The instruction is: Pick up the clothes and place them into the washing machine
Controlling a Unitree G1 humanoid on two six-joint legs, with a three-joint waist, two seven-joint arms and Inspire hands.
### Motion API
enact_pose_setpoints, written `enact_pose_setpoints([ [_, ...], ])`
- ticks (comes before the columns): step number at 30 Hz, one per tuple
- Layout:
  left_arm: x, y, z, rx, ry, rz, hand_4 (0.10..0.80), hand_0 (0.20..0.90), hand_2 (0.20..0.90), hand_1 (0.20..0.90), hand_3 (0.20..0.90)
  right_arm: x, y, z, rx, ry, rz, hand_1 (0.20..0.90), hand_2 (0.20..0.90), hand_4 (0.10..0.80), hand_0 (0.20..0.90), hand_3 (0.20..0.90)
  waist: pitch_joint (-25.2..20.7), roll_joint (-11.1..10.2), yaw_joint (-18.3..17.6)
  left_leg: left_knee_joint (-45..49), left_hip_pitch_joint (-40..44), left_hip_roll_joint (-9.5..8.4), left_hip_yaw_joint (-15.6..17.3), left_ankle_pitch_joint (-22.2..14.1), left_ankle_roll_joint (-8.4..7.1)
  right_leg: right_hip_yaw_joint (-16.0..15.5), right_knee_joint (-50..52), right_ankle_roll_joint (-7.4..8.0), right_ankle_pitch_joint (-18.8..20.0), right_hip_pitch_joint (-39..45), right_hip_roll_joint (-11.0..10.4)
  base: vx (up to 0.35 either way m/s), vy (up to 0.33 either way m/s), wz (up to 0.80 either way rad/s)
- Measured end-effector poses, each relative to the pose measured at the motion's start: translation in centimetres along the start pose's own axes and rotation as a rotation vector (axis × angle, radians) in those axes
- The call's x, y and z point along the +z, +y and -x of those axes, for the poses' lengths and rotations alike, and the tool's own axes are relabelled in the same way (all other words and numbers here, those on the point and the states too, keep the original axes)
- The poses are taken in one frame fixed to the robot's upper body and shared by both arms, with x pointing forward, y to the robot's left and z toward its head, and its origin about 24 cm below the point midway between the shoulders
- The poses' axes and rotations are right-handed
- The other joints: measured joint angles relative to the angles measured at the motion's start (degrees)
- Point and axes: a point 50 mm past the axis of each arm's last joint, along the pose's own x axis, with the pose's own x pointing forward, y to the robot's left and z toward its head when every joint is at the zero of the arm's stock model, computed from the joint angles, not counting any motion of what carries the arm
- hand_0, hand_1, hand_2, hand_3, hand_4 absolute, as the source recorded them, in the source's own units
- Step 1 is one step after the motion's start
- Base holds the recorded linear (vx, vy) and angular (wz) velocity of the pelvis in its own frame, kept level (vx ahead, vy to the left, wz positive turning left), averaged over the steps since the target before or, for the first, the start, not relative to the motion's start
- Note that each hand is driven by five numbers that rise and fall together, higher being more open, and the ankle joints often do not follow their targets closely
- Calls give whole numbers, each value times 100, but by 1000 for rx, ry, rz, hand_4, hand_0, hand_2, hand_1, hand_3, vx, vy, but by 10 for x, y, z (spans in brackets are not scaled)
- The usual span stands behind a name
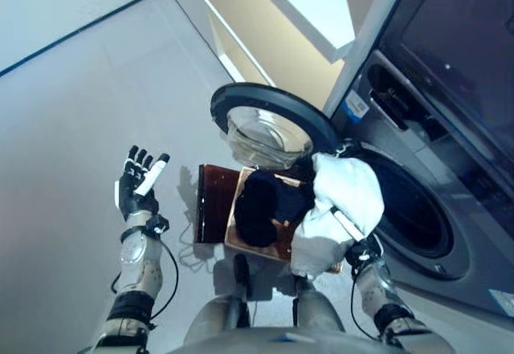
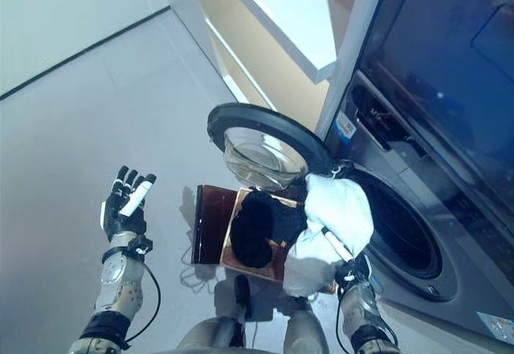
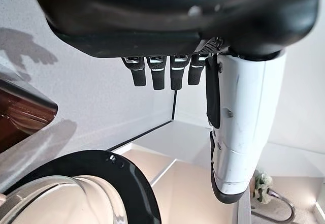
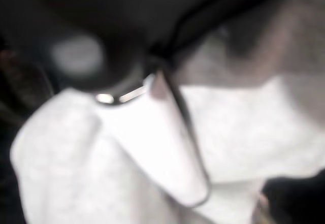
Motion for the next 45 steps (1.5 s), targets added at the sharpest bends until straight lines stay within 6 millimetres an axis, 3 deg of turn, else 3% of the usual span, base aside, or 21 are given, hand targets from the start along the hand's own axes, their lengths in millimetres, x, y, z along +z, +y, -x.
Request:
enact_pose_setpoints([
  [15, 14, -15, -7, -24, -67, 85, 800, 900, 900, 900, 900, 52, 21, -19, -115, -201, -459, 200, 200, 300, 200, 200, 235, 102, 179, 2, -576, -80, -52, 34, 16, 59, 52, 48, 28, -629, -78, -1, 9, 0],
  [24, 26, -30, -9, -61, -121, 129, 800, 900, 900, 900, 900, 96, 25, -25, -199, -359, -734, 200, 200, 300, 200, 200, 399, 258, 299, 3, -977, -158, -85, 74, 18, 99, 65, 103, 65, -1050, -155, 7, 1, 0],
  [31, 27, -31, -10, -63, -127, 132, 800, 900, 900, 900, 900, 125, 13, -24, -267, -461, -920, 200, 200, 300, 200, 200, 399, 258, 294, 3, -1101, -218, -89, 76, 17, 166, 67, 142, 62, -1204, -214, 36, 5, -7],
  [35, 28, -32, -10, -68, -129, 132, 800, 900, 900, 900, 900, 146, -10, -18, -325, -557, -979, 200, 200, 300, 200, 200, 399, 258, 250, 2, -1120, -258, -90, 76, 17, 260, 95, 168, 68, -1277, -252, 39, 6, -12],
  [38, 28, -32, -11, -72, -132, 131, 800, 900, 900, 900, 900, 152, -21, -15, -348, -588, -999, 200, 200, 300, 200, 200, 399, 258, 208, 2, -1122, -255, -87, 76, 17, 269, 99, 168, 68, -1287, -247, 18, 9, -9],
  [45, 30, -32, -11, -76, -137, 127, 800, 900, 900, 900, 900, 155, -20, -15, -341, -591, -991, 200, 200, 300, 200, 200, 394, 263, 215, 2, -1192, -263, -84, 76, 17, 464, 223, 195, 83, -1502, -244, 5, 6, -7],
])
